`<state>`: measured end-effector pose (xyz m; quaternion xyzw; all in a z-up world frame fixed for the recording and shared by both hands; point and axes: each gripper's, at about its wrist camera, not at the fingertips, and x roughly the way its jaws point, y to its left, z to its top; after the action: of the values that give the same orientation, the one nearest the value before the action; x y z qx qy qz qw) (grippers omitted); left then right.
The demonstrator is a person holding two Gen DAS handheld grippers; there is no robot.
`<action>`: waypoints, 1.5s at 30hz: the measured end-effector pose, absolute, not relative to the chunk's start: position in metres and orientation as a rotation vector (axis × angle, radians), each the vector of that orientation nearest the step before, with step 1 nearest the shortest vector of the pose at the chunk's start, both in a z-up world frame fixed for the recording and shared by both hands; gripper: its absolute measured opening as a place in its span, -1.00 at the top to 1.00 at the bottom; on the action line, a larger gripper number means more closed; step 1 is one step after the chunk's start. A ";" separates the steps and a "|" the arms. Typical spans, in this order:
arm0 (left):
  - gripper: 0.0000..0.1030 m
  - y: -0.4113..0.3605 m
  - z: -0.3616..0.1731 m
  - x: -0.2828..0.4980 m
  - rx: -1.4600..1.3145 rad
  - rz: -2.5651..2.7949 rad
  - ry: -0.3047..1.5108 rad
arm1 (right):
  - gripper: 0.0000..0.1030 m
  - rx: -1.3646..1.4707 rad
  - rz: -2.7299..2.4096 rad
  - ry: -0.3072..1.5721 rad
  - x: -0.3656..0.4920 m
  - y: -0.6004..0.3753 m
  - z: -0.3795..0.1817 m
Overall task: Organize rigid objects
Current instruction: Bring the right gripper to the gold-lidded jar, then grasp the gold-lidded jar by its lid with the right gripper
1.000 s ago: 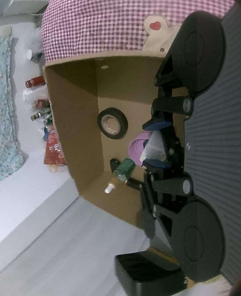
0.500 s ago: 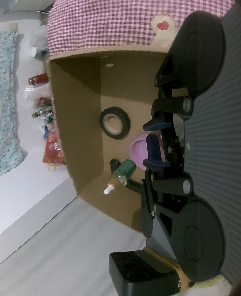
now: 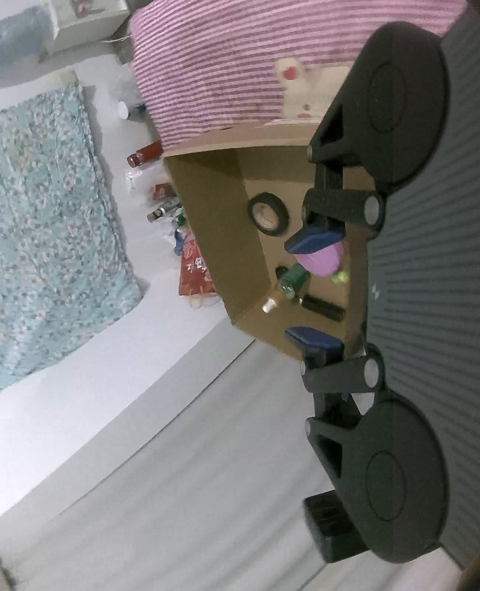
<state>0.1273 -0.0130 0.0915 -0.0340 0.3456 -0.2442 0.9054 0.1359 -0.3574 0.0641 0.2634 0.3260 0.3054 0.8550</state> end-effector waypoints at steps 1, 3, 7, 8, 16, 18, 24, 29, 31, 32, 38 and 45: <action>-0.72 -0.009 0.090 0.120 -0.071 -0.506 0.717 | 0.15 0.570 0.640 0.692 0.128 -0.360 0.060; -0.78 0.000 0.085 0.104 -0.072 -0.498 0.728 | 0.14 0.604 0.640 0.708 0.114 -0.359 0.048; -0.78 0.010 0.061 0.083 -0.062 -0.457 0.774 | 0.12 0.663 0.658 0.787 0.098 -0.341 0.016; -0.78 0.012 0.054 0.081 -0.067 -0.447 0.788 | 0.11 0.667 0.663 0.811 0.099 -0.329 0.010; -0.70 0.003 0.011 0.087 0.012 -0.365 0.801 | 0.11 0.568 0.692 0.951 0.113 -0.261 -0.025; -0.69 -0.001 0.003 0.092 0.031 -0.352 0.809 | 0.11 0.535 0.688 0.964 0.122 -0.248 -0.030; -0.69 -0.006 -0.009 0.099 0.043 -0.331 0.803 | 0.13 0.510 0.696 0.989 0.153 -0.220 -0.042; -0.69 -0.012 -0.015 0.103 0.048 -0.336 0.802 | 0.17 0.513 0.711 1.015 0.161 -0.211 -0.049; -0.69 -0.016 -0.014 0.101 0.050 -0.349 0.801 | 0.17 0.504 0.709 1.015 0.161 -0.208 -0.049; -0.69 -0.018 -0.014 0.100 0.053 -0.358 0.799 | 0.17 0.494 0.704 1.012 0.160 -0.208 -0.048; -0.69 -0.036 -0.013 0.093 0.062 -0.438 0.791 | 0.17 0.496 0.656 1.027 0.144 -0.234 -0.047; -0.63 -0.062 -0.011 0.081 0.051 -0.574 0.791 | 0.17 0.561 0.597 1.042 0.120 -0.268 -0.053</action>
<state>0.0809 -0.0619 -0.0106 0.0244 0.3797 -0.2755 0.8828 0.1202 -0.2675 -0.0532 0.2602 0.4836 0.2773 0.7884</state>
